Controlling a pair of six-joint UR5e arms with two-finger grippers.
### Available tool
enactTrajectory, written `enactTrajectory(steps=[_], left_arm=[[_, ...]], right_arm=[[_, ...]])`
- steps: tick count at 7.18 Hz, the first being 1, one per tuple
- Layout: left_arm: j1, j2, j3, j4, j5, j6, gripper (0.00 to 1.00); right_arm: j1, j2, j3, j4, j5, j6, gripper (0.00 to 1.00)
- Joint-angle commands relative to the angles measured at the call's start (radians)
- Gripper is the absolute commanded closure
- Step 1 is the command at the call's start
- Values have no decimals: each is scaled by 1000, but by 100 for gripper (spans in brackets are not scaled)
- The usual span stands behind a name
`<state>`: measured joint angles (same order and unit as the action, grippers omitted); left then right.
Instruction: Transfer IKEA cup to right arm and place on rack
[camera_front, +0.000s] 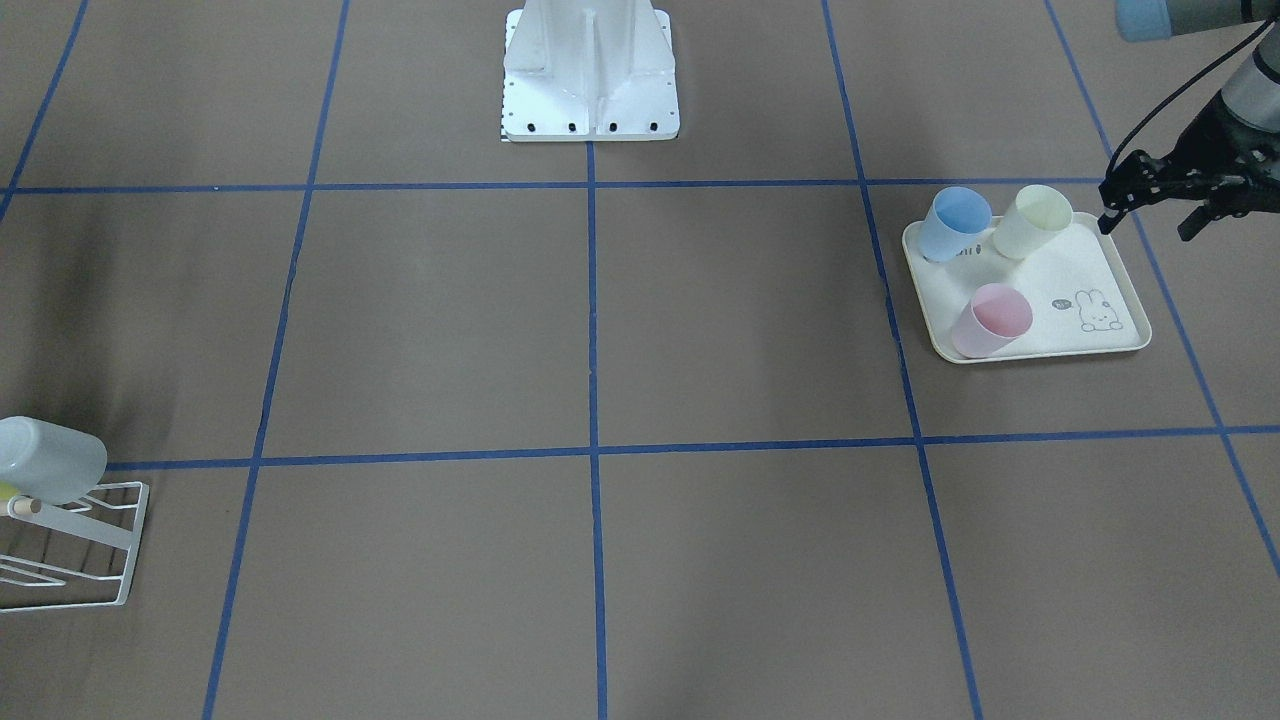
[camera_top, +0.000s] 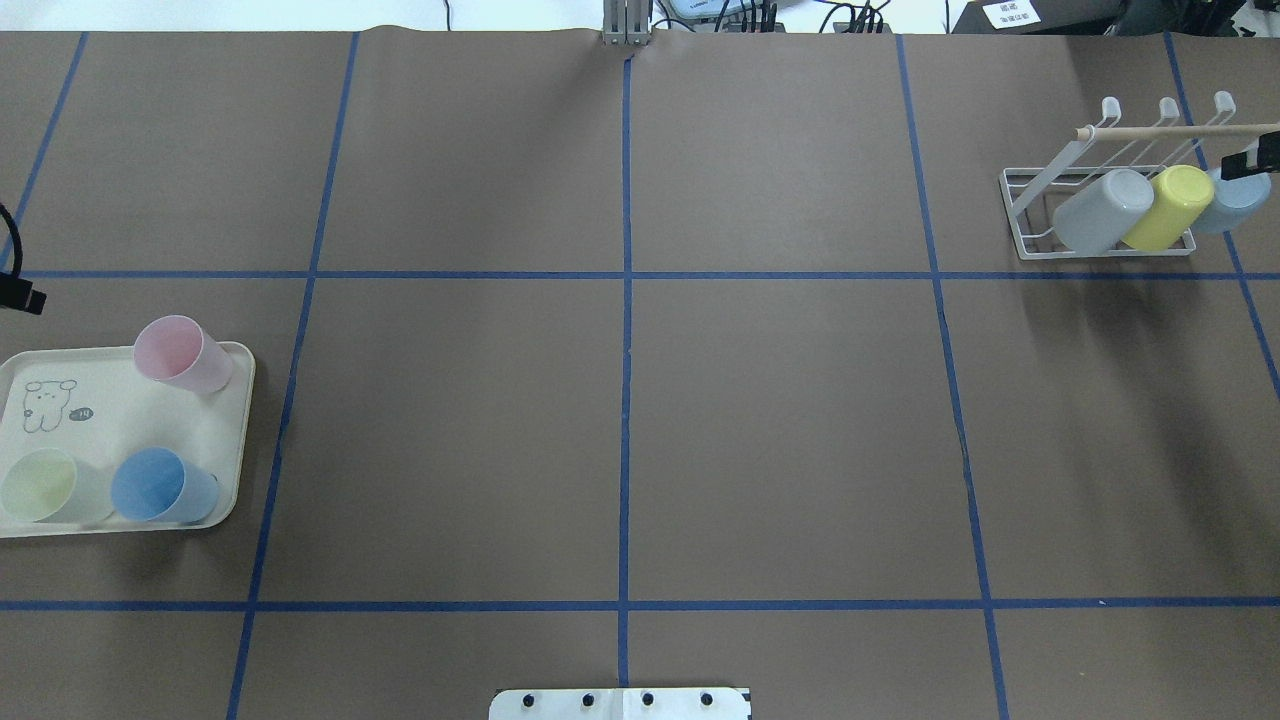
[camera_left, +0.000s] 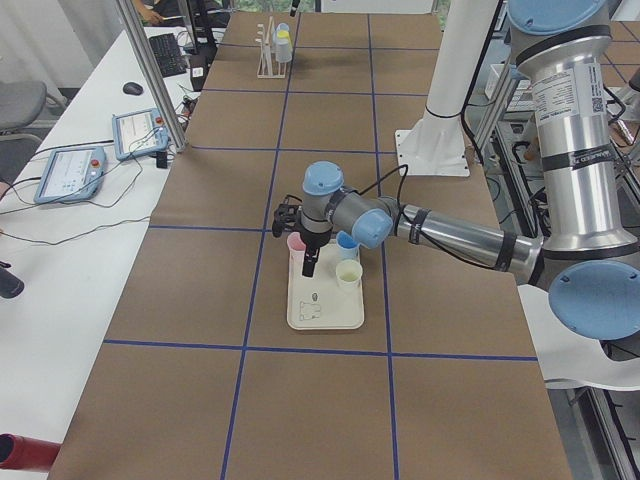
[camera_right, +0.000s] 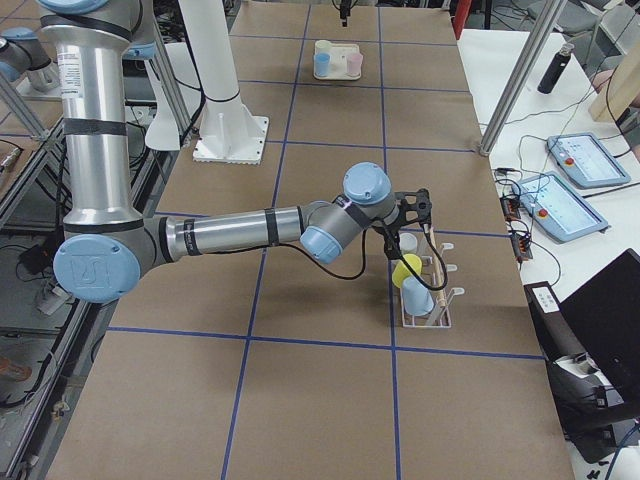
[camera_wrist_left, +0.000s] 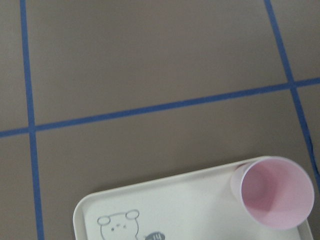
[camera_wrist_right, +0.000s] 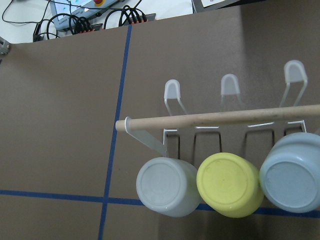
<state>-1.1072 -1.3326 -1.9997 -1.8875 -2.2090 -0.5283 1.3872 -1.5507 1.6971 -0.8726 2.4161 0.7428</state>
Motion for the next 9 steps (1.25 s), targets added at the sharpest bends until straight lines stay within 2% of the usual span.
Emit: enactTrajectory(steps=[1, 2, 6, 7, 8, 9], left_arm=[[135, 26, 4, -1, -18, -62, 1], [182, 27, 9, 1, -15, -79, 1], [194, 65, 59, -34, -15, -73, 3], [201, 66, 80, -50, -15, -75, 30], [205, 66, 91, -73, -18, -81, 80], [205, 66, 91, -77, -20, -82, 100]], right_arm=[[0, -2, 6, 0, 17, 1, 1], [0, 0, 6, 0, 17, 0, 1], [0, -5, 15, 1, 20, 1, 1], [0, -6, 15, 1, 20, 1, 1], [0, -6, 15, 1, 20, 1, 1], [0, -9, 22, 1, 20, 1, 1]])
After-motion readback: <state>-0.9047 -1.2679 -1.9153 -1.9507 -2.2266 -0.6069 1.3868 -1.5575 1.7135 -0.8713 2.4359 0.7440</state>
